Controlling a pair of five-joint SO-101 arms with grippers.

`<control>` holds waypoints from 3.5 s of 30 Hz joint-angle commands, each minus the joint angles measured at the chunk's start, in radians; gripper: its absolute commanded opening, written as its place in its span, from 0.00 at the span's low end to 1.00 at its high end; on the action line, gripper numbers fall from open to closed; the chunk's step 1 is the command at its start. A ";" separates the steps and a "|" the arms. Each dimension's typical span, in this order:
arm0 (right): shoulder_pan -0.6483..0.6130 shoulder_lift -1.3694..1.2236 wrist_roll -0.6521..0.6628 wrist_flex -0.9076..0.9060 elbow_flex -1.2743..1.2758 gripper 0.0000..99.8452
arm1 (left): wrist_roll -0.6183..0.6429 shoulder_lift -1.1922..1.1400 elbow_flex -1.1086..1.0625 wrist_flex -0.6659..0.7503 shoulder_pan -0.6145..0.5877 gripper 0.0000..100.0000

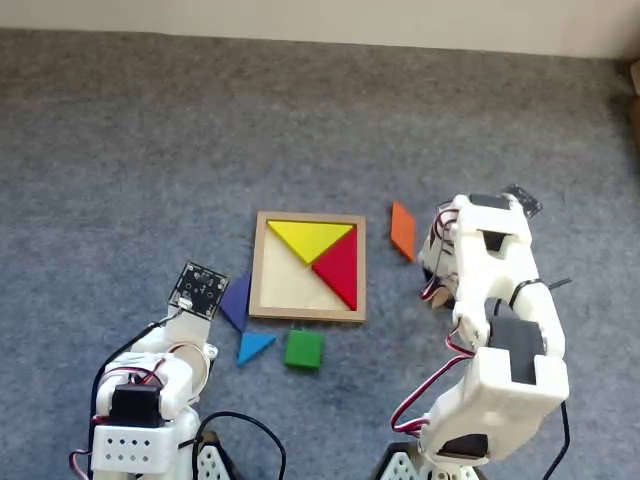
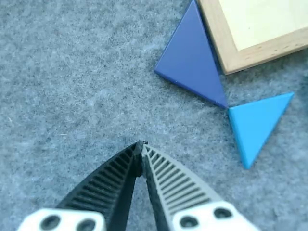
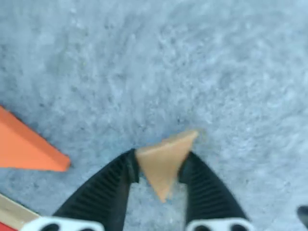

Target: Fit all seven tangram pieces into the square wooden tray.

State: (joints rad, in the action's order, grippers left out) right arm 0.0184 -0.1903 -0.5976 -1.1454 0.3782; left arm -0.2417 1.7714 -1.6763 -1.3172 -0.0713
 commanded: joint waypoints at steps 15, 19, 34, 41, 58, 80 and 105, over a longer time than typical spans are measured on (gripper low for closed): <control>-0.001 0.254 0.109 -0.091 -0.058 0.01 | -0.012 0.050 -0.019 -0.005 -0.008 0.01; 0.001 0.272 0.324 -0.091 -0.058 0.01 | -0.012 0.050 -0.019 -0.005 -0.008 0.01; 0.041 0.263 1.574 -0.084 -0.024 0.02 | -0.012 0.050 -0.019 -0.005 -0.008 0.01; 0.070 0.163 1.668 -0.082 -0.025 0.29 | -0.012 0.050 -0.019 -0.005 -0.008 0.01; 0.005 -0.117 1.723 -0.091 -0.202 0.13 | -0.012 0.050 -0.019 -0.005 -0.008 0.01; -0.199 -0.031 1.086 -0.220 -0.203 0.14 | -0.012 0.050 -0.019 -0.005 -0.008 0.01; -0.219 -0.036 1.467 -0.216 -0.199 0.26 | -0.012 0.050 -0.019 -0.005 -0.008 0.01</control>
State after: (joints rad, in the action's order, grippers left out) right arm -0.1872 -0.2885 0.8508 -1.3602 0.1972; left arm -0.2417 1.7714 -1.6763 -1.3172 -0.0713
